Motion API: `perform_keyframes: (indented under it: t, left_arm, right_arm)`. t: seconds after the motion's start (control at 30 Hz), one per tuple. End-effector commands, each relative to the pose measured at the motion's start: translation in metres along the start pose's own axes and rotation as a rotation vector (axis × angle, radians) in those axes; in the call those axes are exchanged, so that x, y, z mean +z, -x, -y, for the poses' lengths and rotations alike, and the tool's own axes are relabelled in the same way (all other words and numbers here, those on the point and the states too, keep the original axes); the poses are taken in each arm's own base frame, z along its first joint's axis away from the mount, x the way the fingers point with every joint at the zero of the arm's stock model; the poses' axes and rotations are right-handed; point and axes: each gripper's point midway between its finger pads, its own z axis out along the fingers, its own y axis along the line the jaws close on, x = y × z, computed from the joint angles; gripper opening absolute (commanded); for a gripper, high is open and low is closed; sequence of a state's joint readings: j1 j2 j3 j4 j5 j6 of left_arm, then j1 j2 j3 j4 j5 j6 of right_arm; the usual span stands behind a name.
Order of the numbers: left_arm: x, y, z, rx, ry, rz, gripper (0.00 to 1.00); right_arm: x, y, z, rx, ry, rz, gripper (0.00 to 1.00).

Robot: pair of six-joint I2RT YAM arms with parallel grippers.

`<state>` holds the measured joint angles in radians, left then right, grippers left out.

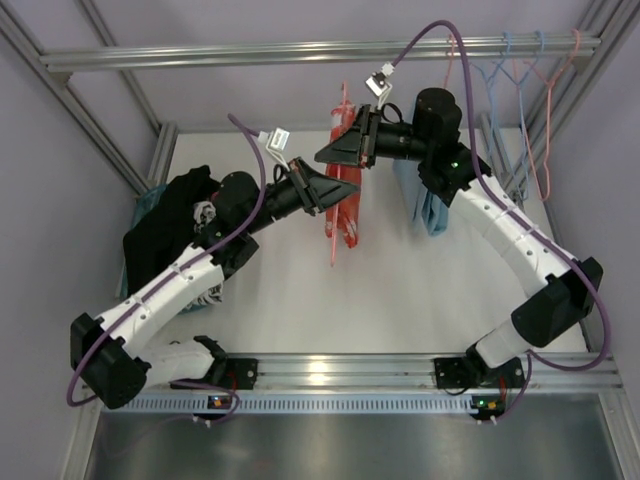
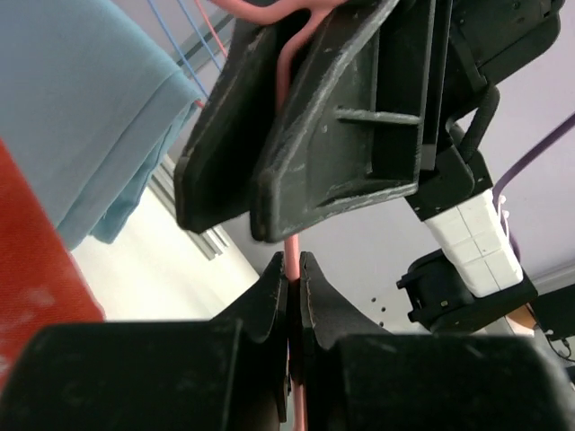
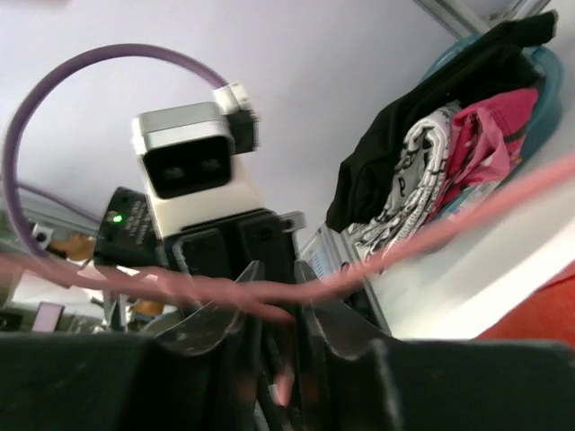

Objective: Remove the trousers from the hanger

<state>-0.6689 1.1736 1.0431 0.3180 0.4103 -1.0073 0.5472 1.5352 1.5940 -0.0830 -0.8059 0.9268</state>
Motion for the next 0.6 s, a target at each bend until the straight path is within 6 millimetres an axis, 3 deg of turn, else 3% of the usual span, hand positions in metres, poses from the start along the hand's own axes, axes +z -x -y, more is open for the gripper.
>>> perform_keyframes:
  t: [0.0,0.07,0.2,0.23,0.3,0.33,0.47,0.57]
  left_arm:
    - [-0.019,0.024,0.079,0.257,-0.279,0.111,0.00]
    - [-0.020,0.023,0.076,0.304,-0.277,0.114,0.00]
    - [-0.028,0.022,0.070,0.374,-0.233,0.115,0.07]
    - [-0.029,0.020,0.066,0.389,-0.222,0.113,0.18]
    - [-0.036,0.021,0.064,0.461,-0.200,0.123,0.29]
    - [-0.039,0.018,0.060,0.493,-0.183,0.110,0.49]
    - [-0.061,0.045,0.032,0.753,0.034,0.217,0.69]
    - [-0.084,0.044,0.011,0.927,0.144,0.202,0.77]
  right_arm:
    - [0.007,0.010,-0.051,-0.110,0.131,0.043,0.10]
    - [0.008,0.005,-0.052,-0.104,0.131,0.030,0.00]
    - [0.003,0.004,-0.057,-0.087,0.121,0.035,0.00]
    - [0.003,0.004,-0.058,-0.083,0.120,0.038,0.00]
    - [0.000,0.004,-0.063,-0.083,0.127,0.042,0.00]
    - [-0.001,0.006,-0.066,-0.076,0.130,0.046,0.00]
    - [-0.007,0.014,-0.077,-0.068,0.141,0.069,0.00]
    - [-0.010,0.017,-0.082,-0.051,0.145,0.077,0.00]
